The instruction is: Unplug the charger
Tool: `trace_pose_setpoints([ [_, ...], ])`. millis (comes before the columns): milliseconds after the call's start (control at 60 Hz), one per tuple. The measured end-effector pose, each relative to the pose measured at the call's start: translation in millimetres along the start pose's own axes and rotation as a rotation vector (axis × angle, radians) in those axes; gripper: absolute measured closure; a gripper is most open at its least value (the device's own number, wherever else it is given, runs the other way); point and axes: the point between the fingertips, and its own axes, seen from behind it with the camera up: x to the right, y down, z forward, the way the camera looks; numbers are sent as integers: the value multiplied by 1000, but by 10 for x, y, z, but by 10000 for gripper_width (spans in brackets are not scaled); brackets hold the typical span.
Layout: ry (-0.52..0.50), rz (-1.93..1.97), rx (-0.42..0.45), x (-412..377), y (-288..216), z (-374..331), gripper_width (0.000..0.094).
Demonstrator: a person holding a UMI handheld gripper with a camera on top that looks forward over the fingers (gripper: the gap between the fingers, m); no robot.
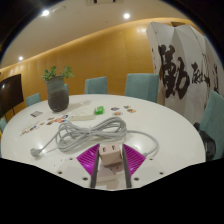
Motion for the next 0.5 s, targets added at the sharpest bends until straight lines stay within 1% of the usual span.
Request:
trace_pose_setpoints([
  [17,-11,7,-1,-30,9,3,564],
  [50,6,0,5,-5,7,15,576],
  [117,28,-71,1,0,15,4,635],
  [200,36,-85,0,6,-7,-13,714],
  [250,38,-54,8,11,-27,-13,740],
  [300,36,-46,97,-7,-306,-110,747],
  [350,44,-84,203,-51,-766,-331,747],
  [383,46,-87,251,-108,-1119,-471,747],
  [417,24,-73,306,-173,-1397,-647,747],
  [500,-22,-49,388,-221,-1938,-994,745],
])
